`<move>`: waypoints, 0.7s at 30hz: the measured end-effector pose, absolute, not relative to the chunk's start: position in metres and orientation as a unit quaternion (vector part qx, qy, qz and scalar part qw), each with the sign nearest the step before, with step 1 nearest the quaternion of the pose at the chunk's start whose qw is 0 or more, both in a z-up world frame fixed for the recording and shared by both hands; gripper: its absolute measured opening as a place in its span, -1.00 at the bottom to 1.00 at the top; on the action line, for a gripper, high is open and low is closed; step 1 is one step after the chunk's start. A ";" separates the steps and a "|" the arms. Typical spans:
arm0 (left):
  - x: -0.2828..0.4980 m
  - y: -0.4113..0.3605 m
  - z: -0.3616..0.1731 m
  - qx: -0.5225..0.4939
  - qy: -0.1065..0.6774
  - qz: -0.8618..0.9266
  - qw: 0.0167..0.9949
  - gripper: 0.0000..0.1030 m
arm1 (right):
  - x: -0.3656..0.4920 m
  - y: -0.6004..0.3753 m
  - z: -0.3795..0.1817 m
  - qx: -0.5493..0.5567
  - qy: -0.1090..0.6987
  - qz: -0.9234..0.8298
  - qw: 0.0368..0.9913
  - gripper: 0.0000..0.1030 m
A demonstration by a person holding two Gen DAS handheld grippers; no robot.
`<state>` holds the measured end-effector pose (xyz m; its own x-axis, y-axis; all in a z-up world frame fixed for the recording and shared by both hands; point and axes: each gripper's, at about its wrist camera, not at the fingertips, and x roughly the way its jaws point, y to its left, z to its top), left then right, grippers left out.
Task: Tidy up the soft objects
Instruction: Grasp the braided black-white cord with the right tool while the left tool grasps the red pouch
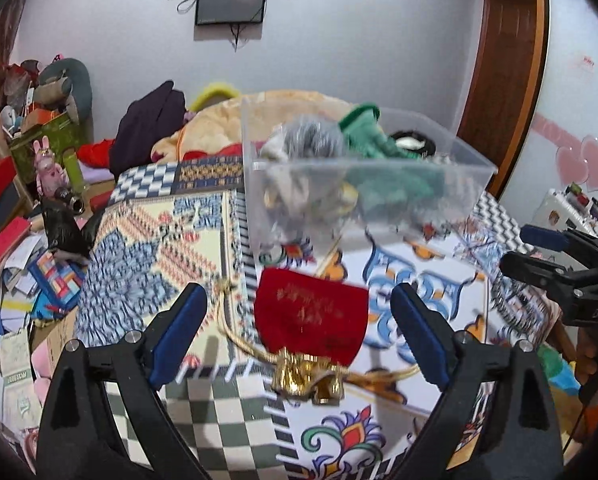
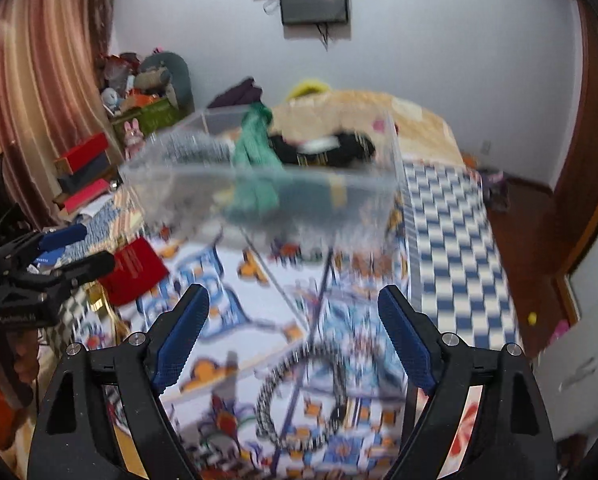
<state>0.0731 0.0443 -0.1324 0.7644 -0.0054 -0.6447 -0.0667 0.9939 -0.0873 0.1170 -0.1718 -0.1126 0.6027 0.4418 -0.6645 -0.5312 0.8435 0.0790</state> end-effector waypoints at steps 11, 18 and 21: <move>0.073 0.031 -0.157 -0.040 0.370 0.019 0.928 0.82 | 0.097 -0.188 -0.142 -0.064 0.397 0.262 0.877 0.58; 0.074 0.029 -0.162 -0.035 0.366 0.030 0.929 0.59 | 0.087 -0.187 -0.143 -0.083 0.370 0.263 0.887 -0.12; 0.073 0.028 -0.162 -0.030 0.363 0.033 0.931 0.42 | 0.087 -0.190 -0.143 -0.076 0.368 0.267 0.887 -0.35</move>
<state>0.0728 0.0278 -0.1617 0.7344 0.0400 -0.6775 -0.0829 0.9961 -0.0311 0.0868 -0.1897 -0.1430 0.5856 0.4183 -0.6943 -0.5305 0.8454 0.0619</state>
